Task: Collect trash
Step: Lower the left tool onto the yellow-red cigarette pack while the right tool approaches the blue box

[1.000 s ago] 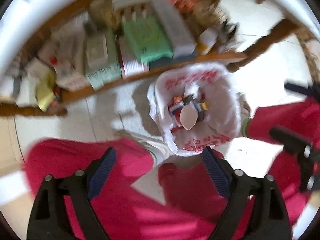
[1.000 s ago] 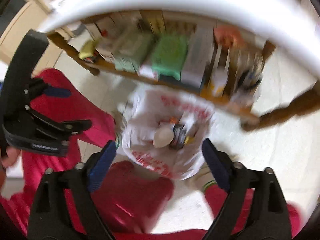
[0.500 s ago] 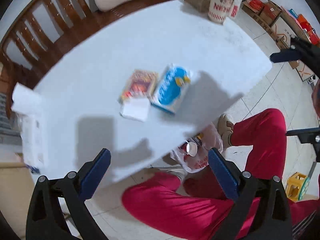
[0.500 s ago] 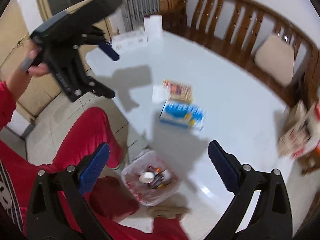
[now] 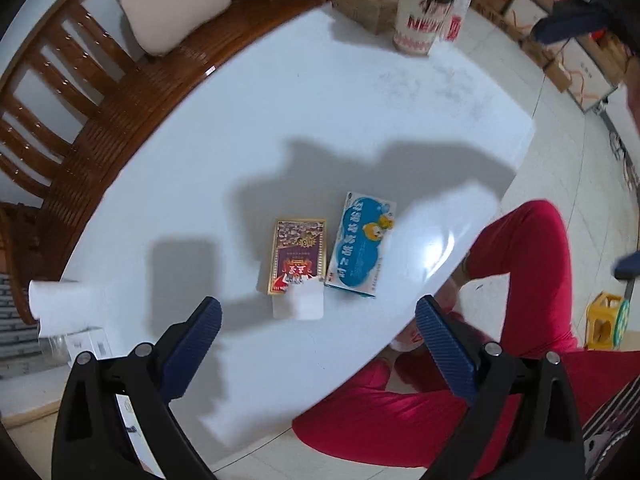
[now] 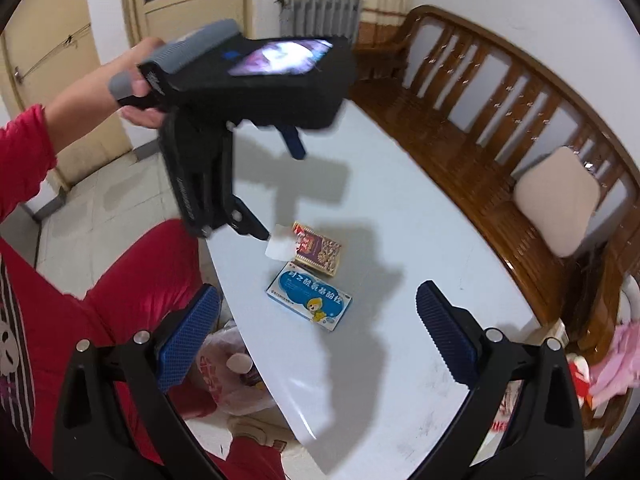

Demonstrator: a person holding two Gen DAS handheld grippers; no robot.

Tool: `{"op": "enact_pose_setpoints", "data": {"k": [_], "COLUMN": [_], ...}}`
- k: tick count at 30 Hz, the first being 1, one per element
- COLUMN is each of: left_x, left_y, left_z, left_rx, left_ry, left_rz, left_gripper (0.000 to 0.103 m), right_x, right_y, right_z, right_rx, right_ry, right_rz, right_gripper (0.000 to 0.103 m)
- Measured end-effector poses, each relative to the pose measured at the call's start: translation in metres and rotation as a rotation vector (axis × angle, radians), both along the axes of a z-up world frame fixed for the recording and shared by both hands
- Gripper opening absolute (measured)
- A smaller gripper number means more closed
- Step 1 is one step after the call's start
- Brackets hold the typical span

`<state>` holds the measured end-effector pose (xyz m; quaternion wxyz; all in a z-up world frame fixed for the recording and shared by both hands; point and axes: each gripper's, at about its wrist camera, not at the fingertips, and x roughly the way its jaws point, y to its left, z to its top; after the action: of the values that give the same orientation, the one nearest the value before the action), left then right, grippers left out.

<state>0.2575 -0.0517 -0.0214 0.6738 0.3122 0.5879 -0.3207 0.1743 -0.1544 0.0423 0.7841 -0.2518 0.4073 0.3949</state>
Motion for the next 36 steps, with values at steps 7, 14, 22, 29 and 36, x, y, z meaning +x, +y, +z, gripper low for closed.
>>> {"op": "enact_pose_setpoints", "data": {"k": [7,14,22,29,36], "left_x": [0.025,0.043,0.049,0.066,0.079], "left_y": [-0.009,-0.013,-0.016,-0.020,-0.023], "left_z": [-0.051,-0.087,-0.117,-0.136,-0.149], "left_rx": [0.049,0.074,0.098,0.091,0.084], "left_ry": [0.090,0.148,0.180,0.219,0.246], "left_rz": [-0.037,-0.042,-0.071,-0.062,-0.056], "left_gripper": [0.095,0.095,0.095,0.095,0.095], "right_x": [0.027,0.042,0.053,0.062,0.071], "right_y": [0.013,0.029,0.042,0.058,0.063], "right_z": [-0.046,-0.088,-0.126,-0.167,-0.191], "right_rx": [-0.085,-0.156,-0.200,-0.258,-0.298], "right_ry": [0.091,0.178,0.261,0.314,0.315], "right_rz": [0.101,0.176,0.247,0.314,0.350], "right_gripper": [0.096,0.096,0.096,0.096,0.096]}}
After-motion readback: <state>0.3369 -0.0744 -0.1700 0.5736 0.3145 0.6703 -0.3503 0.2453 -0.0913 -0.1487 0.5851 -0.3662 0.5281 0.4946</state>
